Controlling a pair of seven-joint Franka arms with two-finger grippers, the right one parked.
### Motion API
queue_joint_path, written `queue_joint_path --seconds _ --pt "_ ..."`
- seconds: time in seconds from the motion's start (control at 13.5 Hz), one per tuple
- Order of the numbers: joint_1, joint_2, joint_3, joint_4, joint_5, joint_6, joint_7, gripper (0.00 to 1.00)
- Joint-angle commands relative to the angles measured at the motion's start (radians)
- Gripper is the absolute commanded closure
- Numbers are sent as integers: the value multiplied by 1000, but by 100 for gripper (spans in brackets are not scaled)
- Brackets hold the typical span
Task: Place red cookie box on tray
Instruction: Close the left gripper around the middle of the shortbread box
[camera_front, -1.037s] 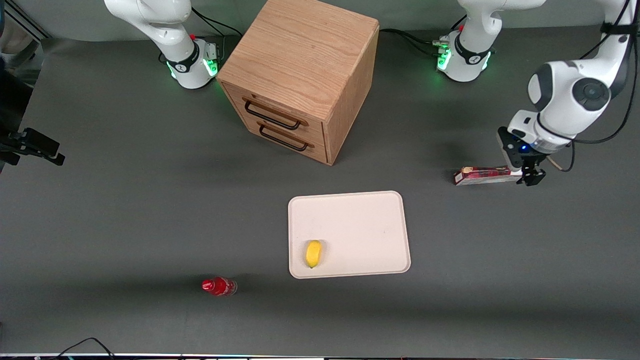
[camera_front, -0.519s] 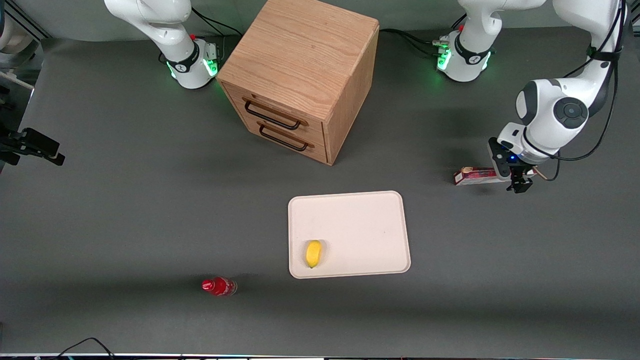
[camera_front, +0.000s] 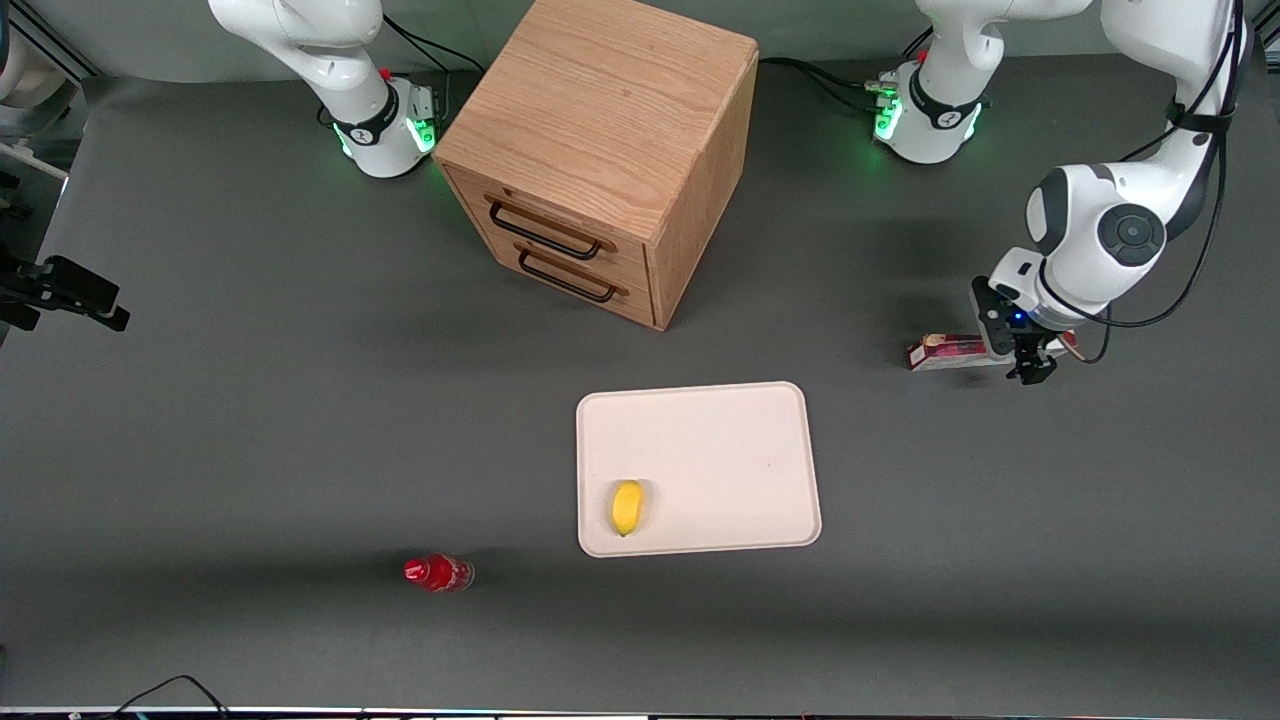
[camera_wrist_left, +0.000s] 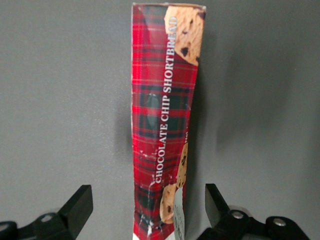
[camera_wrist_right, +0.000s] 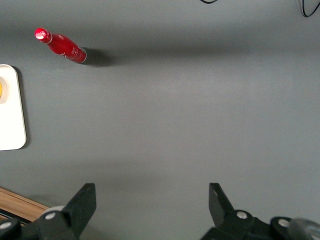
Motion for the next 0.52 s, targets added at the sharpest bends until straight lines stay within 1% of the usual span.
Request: queue_joint_path --seconds 0.0,0.07,0.15,0.22,0.44 --pt "-3 3 3 -10 0 10 22 20" --pt "-3 4 3 -10 -1 10 22 45" --pt "-3 7 3 -10 -4 8 22 75" --pt "-3 19 3 -8 -16 8 22 100" --pt "-5 23 3 -7 -27 7 22 100"
